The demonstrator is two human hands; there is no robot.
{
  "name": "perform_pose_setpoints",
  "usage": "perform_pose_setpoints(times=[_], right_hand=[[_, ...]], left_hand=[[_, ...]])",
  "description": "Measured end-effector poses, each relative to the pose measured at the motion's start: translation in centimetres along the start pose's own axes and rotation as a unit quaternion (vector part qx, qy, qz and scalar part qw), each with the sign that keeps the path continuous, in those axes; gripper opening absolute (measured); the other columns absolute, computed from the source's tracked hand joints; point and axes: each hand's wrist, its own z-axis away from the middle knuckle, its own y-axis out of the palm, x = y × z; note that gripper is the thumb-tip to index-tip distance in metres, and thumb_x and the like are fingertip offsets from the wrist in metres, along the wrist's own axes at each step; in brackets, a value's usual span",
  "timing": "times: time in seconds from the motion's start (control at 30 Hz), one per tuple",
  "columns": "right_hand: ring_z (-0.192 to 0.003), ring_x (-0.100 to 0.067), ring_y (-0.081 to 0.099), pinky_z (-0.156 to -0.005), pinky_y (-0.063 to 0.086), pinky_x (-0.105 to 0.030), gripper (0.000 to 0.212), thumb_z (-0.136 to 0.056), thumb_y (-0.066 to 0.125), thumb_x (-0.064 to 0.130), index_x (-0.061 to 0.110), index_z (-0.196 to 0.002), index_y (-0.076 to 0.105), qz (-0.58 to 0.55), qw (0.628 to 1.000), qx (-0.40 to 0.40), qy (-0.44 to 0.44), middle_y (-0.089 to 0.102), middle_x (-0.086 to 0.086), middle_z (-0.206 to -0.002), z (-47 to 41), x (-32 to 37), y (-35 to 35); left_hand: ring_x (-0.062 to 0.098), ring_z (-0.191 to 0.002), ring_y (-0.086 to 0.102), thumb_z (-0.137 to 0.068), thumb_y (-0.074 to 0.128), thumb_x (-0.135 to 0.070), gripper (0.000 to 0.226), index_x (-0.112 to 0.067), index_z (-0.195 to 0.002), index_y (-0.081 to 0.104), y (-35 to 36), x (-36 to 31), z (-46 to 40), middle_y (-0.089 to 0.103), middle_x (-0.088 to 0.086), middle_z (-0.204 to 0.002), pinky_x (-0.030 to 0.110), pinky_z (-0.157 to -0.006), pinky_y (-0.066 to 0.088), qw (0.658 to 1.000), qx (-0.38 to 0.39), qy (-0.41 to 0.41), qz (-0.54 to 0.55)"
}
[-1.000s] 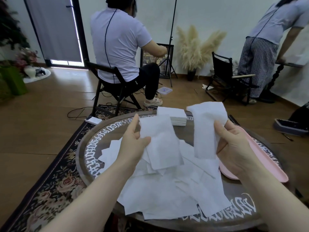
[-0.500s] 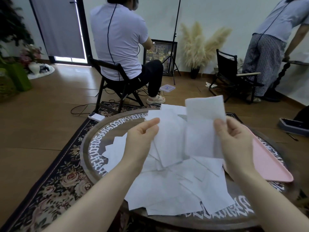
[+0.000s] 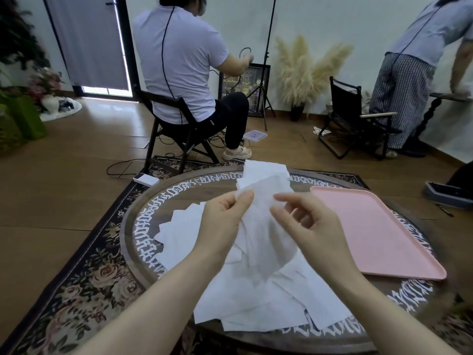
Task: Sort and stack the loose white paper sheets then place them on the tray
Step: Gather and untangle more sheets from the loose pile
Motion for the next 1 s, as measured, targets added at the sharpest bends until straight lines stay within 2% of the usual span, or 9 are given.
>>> perform_pose_setpoints(times=[0.1, 0.2, 0.27, 0.37, 0.53, 0.67, 0.8, 0.9, 1.0], right_hand=[[-0.077, -0.005, 0.055, -0.071, 0.045, -0.021, 0.031, -0.082, 0.077, 0.017, 0.027, -0.11, 0.066, -0.015, 0.998, -0.025, 0.052, 0.062, 0.006, -0.096, -0.7, -0.3, -1.2], [-0.078, -0.01, 0.058, -0.081, 0.049, -0.032, 0.032, -0.079, 0.079, 0.016, 0.024, -0.108, 0.067, -0.077, 0.99, 0.036, 0.109, 0.065, 0.006, -0.085, -0.9, -0.4, -1.6], [-0.078, -0.022, 0.061, -0.087, 0.05, -0.046, 0.031, -0.076, 0.08, 0.018, 0.019, -0.105, 0.069, -0.107, 0.985, 0.049, 0.123, 0.066, -0.006, -0.082, -0.8, -0.4, -1.6], [-0.082, -0.04, 0.061, -0.087, 0.05, -0.053, 0.021, -0.078, 0.079, 0.015, 0.015, -0.098, 0.072, -0.117, 0.985, 0.039, 0.118, 0.069, -0.023, -0.092, -0.8, -0.2, -1.6], [-0.091, -0.041, 0.063, -0.089, 0.051, -0.052, 0.011, -0.084, 0.075, 0.009, 0.004, -0.092, 0.071, -0.08, 0.987, 0.072, 0.121, 0.072, -0.017, -0.095, -0.7, -0.7, -1.9], [-0.08, -0.013, 0.072, -0.068, 0.055, -0.021, 0.015, -0.093, 0.061, 0.009, 0.006, -0.107, 0.067, -0.137, 0.981, 0.024, 0.132, 0.077, -0.006, -0.093, -0.9, -1.2, -2.5], [-0.072, -0.006, 0.07, -0.06, 0.054, -0.017, 0.018, -0.098, 0.052, 0.006, 0.019, -0.103, 0.063, -0.259, 0.954, -0.057, 0.141, 0.077, 0.008, -0.086, -1.8, -1.5, -3.6], [-0.084, -0.018, 0.067, -0.072, 0.049, -0.029, 0.019, -0.091, 0.057, 0.013, 0.022, -0.105, 0.065, -0.292, 0.943, -0.043, 0.153, 0.076, 0.005, -0.092, -1.9, -1.6, -3.6], [-0.091, -0.021, 0.068, -0.075, 0.049, -0.03, 0.028, -0.079, 0.062, 0.022, 0.023, -0.106, 0.069, -0.307, 0.941, -0.009, 0.143, 0.076, 0.001, -0.103, -1.6, -1.7, -3.3]], left_hand=[[0.011, -0.07, 0.07, -0.096, 0.059, -0.017, 0.027, -0.017, -0.077, 0.078, -0.3, -0.2, -0.1, 0.076, 0.002, -0.081, 0.021, -0.062, 0.054, 1.0, 0.024, -0.008, 0.007], [0.011, -0.068, 0.07, -0.096, 0.059, -0.018, 0.022, -0.015, -0.083, 0.077, -0.3, -0.2, 0.1, 0.076, 0.002, -0.079, 0.02, -0.058, 0.052, 0.999, 0.04, -0.014, 0.006], [0.012, -0.068, 0.07, -0.096, 0.058, -0.018, 0.022, -0.014, -0.084, 0.076, -0.3, -0.2, 0.1, 0.076, 0.003, -0.079, 0.02, -0.057, 0.052, 0.999, 0.048, -0.019, 0.005], [0.013, -0.069, 0.071, -0.095, 0.06, -0.018, 0.024, -0.015, -0.079, 0.078, -0.3, -0.1, 0.1, 0.076, 0.004, -0.08, 0.021, -0.058, 0.054, 0.998, 0.06, -0.02, 0.008], [0.018, -0.072, 0.071, -0.076, 0.069, -0.037, 0.024, -0.015, -0.077, 0.079, -0.2, 0.0, 0.1, 0.076, 0.007, -0.083, 0.025, -0.061, 0.055, 0.997, 0.061, -0.025, 0.03], [0.017, -0.088, 0.071, -0.081, 0.071, -0.021, 0.01, -0.019, -0.087, 0.08, -0.5, 0.2, -0.3, 0.077, 0.004, -0.098, 0.027, -0.077, 0.055, 0.999, 0.028, -0.012, 0.044], [0.02, -0.103, 0.069, -0.086, 0.062, 0.01, 0.043, -0.025, -0.11, 0.071, -0.6, 0.4, -0.4, 0.073, 0.004, -0.116, 0.033, -0.09, 0.055, 0.999, 0.028, 0.0, 0.032], [0.015, -0.096, 0.071, -0.085, 0.058, 0.017, 0.064, -0.033, -0.124, 0.057, -0.6, 0.6, -0.5, 0.074, 0.0, -0.113, 0.027, -0.077, 0.057, 0.998, 0.044, 0.025, 0.029], [0.013, -0.09, 0.072, -0.085, 0.059, 0.016, 0.075, -0.037, -0.136, 0.043, -0.6, 1.0, -0.7, 0.076, -0.003, -0.103, 0.025, -0.073, 0.056, 0.998, 0.051, 0.031, 0.01]])
